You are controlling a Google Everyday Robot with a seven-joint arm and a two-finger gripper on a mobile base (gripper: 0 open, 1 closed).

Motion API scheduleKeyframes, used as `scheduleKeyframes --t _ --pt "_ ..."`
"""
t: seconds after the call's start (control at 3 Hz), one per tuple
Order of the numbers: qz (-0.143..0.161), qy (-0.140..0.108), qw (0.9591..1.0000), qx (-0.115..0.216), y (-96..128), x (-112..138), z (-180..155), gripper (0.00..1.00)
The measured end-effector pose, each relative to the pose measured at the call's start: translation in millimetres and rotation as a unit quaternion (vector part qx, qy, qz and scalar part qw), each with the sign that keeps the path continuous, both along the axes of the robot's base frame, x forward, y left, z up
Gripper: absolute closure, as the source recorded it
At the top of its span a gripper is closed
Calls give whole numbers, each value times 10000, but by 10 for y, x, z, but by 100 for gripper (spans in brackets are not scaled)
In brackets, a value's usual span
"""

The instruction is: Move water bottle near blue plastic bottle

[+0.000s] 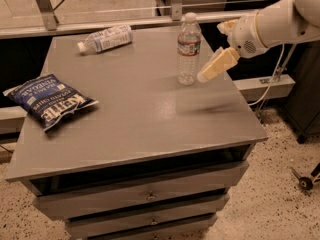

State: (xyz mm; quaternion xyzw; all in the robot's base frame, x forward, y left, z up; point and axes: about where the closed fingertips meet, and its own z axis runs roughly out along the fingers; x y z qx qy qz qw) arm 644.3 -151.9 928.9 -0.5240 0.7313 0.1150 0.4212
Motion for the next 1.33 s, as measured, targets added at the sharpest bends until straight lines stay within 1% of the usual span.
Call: scheduleKeyframes --t 0.33,0.67,1.0,1.33 --pt "78 -139 9976 669 136 272 -55 0" --pt "171 -170 9922 1224 309 437 -88 0" --pt "237 -26 9879 1532 461 509 -138 18" --pt "251 120 9849 1706 544 528 -181 41"
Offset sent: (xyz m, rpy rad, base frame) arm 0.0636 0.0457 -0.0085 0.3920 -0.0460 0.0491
